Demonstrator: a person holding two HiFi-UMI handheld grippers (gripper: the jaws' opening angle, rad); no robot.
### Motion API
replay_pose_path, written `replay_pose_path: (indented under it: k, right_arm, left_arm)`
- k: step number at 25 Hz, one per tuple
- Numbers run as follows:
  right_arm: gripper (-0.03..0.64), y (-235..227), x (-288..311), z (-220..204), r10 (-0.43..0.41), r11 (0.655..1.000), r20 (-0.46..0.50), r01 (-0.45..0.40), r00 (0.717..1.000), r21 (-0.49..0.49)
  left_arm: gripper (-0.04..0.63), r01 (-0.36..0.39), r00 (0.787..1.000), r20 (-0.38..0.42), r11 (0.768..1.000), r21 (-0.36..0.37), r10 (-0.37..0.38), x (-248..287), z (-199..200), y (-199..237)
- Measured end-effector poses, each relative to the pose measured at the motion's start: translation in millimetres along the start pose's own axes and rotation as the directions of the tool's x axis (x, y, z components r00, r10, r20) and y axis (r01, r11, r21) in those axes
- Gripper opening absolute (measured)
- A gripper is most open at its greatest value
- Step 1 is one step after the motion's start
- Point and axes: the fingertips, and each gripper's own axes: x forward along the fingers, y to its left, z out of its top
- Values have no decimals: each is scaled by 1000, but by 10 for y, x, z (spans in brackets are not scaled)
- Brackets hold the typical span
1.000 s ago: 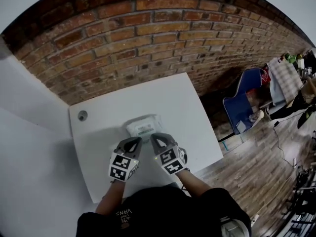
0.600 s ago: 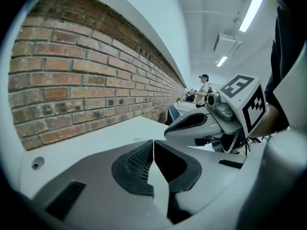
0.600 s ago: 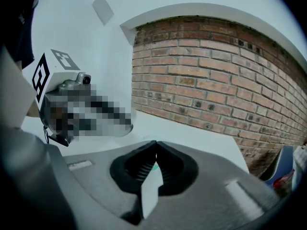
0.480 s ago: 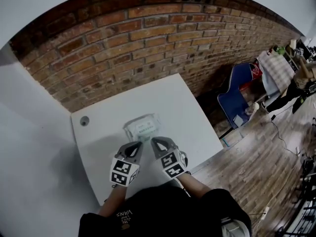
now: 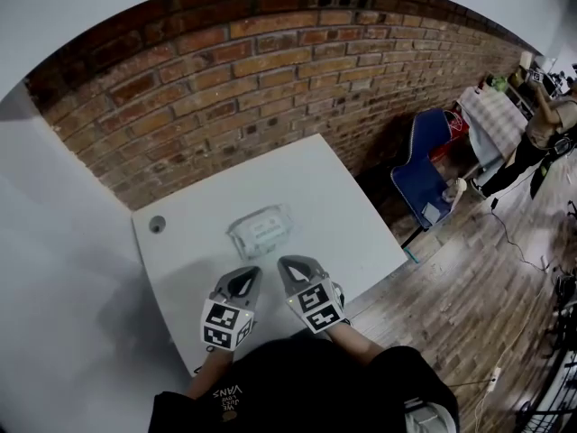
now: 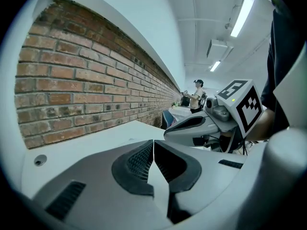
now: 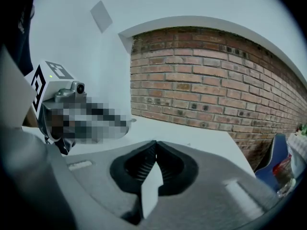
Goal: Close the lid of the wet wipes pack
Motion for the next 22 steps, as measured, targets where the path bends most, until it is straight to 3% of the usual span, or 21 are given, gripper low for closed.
replay_pose_path:
  k: [22]
  right_arm:
    - [-2, 30, -523, 202, -80, 989, 158, 59, 984, 133]
  left_arm:
    - [2, 11, 995, 96, 1000, 12, -12, -395, 111, -13]
